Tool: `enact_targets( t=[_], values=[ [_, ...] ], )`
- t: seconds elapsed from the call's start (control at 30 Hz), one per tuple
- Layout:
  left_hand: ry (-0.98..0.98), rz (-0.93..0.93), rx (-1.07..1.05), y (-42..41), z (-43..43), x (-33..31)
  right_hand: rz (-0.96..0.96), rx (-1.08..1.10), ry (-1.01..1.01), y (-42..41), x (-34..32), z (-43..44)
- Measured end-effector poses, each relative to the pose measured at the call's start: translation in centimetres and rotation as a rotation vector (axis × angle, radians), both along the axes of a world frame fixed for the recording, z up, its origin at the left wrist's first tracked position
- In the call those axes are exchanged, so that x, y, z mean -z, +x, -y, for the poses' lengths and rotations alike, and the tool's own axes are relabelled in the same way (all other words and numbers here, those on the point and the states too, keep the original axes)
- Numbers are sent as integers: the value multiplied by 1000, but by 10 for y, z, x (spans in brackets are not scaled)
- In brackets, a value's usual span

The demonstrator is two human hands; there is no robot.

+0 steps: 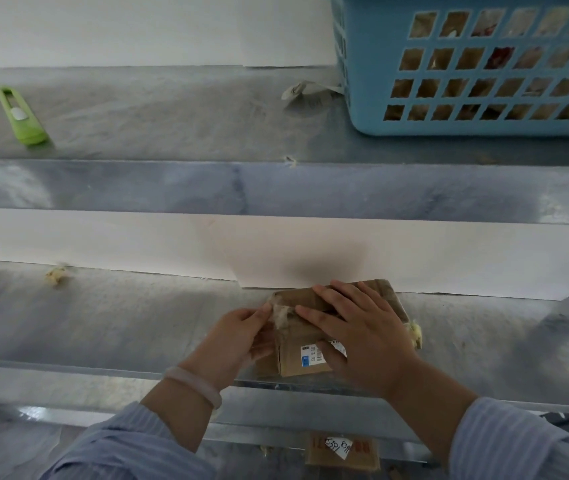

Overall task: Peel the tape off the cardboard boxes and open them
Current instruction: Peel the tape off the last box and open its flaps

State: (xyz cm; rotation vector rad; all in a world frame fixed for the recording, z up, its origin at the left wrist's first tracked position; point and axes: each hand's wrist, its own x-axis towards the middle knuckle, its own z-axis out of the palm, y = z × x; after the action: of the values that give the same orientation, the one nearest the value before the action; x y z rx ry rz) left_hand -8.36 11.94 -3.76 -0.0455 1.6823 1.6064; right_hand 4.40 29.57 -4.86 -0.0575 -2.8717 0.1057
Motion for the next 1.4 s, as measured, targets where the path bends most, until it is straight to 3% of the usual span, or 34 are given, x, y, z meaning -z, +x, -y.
enact_targets(
  t=[0.13,0.3,0.47,0.6,0.8,0.97,1.1,1.27,1.4],
  values=[
    [-70,84,77,-3,6,-7,13,1,3,0,0,0],
    [-201,-80,187,-8,6,-13,34,5,4,1,-4,1],
    [-262,-309,126,-3,3,-22,49,18,2,0,-5,3],
    [-260,-388,97,1,1,-31,64,29,-11,-1,-7,5],
    [-361,-934,156,0,-6,-44,72,43,-36,-3,-9,6],
    [-286,-880,129,9,-15,-40,54,82,-114,-5,-19,10],
    [-316,-904,141,12,-17,-44,123,185,-319,-17,-33,12],
    [-367,-1026,267,14,-17,-47,68,305,-441,-29,-37,27],
    [-297,-1037,357,7,-10,-49,58,352,-464,-35,-38,32]
  ],
)
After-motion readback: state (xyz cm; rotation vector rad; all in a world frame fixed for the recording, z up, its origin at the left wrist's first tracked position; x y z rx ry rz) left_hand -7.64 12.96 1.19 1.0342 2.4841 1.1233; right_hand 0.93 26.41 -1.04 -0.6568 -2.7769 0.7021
